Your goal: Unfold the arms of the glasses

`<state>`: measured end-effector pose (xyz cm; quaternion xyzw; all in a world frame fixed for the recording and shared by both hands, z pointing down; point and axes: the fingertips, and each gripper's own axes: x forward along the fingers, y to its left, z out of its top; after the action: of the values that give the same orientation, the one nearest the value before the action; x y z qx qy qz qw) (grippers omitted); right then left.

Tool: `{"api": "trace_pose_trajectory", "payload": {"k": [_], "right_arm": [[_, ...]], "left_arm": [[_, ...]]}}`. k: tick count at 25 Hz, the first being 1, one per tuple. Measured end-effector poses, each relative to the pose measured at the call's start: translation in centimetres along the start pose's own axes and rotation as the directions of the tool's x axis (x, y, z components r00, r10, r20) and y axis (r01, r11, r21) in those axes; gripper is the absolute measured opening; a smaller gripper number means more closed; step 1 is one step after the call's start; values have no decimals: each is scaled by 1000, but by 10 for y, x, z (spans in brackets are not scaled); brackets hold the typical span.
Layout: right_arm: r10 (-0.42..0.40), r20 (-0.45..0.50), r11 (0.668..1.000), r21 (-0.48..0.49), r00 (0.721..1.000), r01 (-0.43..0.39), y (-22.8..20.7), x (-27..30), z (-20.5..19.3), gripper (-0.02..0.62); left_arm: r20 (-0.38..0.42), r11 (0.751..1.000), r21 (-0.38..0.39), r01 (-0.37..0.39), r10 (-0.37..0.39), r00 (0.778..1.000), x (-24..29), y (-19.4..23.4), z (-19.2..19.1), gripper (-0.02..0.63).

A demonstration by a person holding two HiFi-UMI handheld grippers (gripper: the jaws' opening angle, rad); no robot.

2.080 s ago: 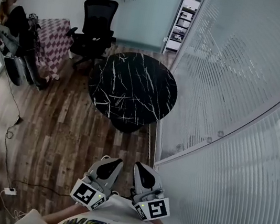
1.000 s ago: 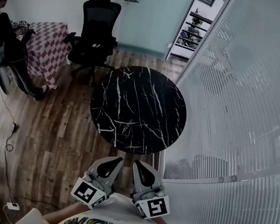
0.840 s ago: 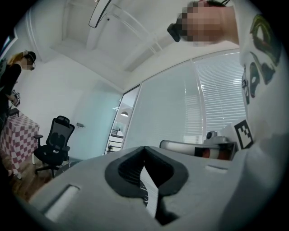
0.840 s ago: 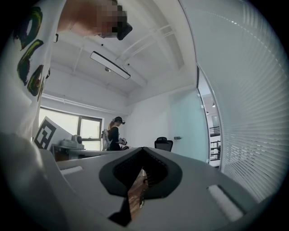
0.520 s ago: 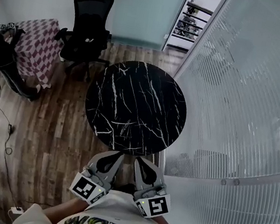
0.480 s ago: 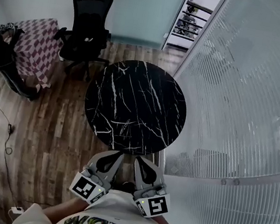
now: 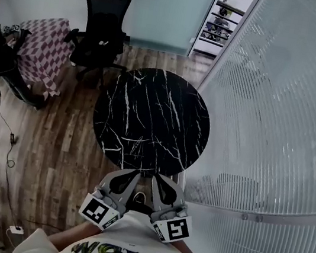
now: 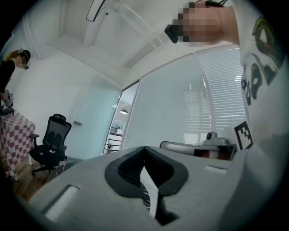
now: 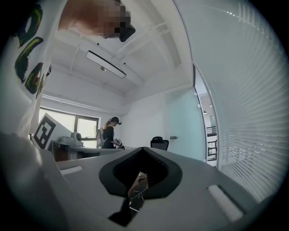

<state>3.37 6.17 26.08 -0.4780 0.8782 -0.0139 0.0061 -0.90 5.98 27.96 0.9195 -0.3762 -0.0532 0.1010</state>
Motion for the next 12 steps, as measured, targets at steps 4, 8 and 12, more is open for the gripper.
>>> {"api": "trace_pose_trajectory", "payload": {"k": [4, 8, 12], "right_arm": [[28, -1, 1000, -5, 1000, -28, -17, 1, 3, 2], [41, -4, 999, 2, 999, -41, -31, 7, -1, 2], [54, -7, 999, -2, 999, -54, -35, 15, 1, 2]], "left_arm": [[15, 1000, 24, -17, 17, 1000, 17, -4, 7, 3], [11, 999, 24, -30, 29, 1000, 29, -4, 4, 3], [-8, 999, 24, -23, 23, 1000, 38, -1, 1, 3]]}}
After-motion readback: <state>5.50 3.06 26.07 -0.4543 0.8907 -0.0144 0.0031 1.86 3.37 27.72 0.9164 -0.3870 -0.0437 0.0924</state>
